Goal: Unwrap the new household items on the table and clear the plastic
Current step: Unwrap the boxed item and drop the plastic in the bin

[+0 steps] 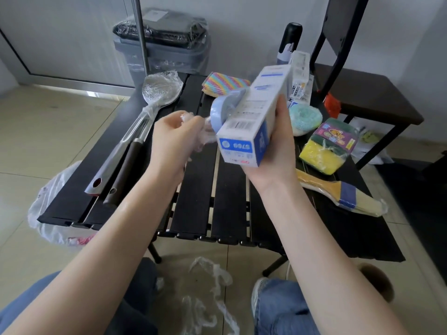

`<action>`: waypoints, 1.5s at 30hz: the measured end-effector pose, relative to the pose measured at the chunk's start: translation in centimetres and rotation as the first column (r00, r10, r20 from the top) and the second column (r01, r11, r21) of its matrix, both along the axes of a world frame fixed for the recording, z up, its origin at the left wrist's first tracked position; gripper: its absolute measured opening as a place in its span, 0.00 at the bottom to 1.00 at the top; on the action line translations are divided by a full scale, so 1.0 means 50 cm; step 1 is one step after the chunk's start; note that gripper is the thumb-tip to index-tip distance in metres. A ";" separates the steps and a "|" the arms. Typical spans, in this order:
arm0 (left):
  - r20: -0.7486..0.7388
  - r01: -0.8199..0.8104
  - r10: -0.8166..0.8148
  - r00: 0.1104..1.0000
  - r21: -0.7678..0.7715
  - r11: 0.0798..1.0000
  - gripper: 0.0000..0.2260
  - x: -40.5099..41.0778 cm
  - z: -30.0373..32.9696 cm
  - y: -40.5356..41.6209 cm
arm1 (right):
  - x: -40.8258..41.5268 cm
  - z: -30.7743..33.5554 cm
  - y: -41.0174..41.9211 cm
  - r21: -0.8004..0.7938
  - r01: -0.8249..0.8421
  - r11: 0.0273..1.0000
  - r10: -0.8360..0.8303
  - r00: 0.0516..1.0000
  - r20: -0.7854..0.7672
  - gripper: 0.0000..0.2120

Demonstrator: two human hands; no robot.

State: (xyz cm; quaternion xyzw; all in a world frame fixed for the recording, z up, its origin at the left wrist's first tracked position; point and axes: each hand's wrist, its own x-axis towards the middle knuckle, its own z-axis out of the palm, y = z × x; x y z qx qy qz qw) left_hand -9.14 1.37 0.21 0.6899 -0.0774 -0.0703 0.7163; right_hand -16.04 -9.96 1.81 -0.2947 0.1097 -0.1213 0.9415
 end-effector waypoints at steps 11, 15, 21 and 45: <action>0.043 0.229 -0.241 0.970 0.184 0.956 0.05 0.005 0.031 0.043 | 0.023 0.002 0.002 -0.297 0.013 0.955 -0.062 0.986 -0.156 0.16; 0.047 0.183 -0.208 0.977 0.318 0.930 0.13 -0.001 0.005 0.040 | 0.045 -0.014 0.025 -0.338 -0.047 0.940 -0.032 0.973 -0.227 0.15; 0.336 -0.197 0.061 0.940 0.385 0.902 0.12 0.022 -0.007 0.071 | 0.089 -0.038 0.054 -0.480 -0.044 0.876 -0.129 0.938 -0.321 0.16; 0.329 -0.209 0.034 0.944 0.513 0.833 0.11 0.058 -0.039 0.067 | 0.142 -0.079 0.083 -0.823 -0.305 0.480 -0.282 0.835 -0.473 0.17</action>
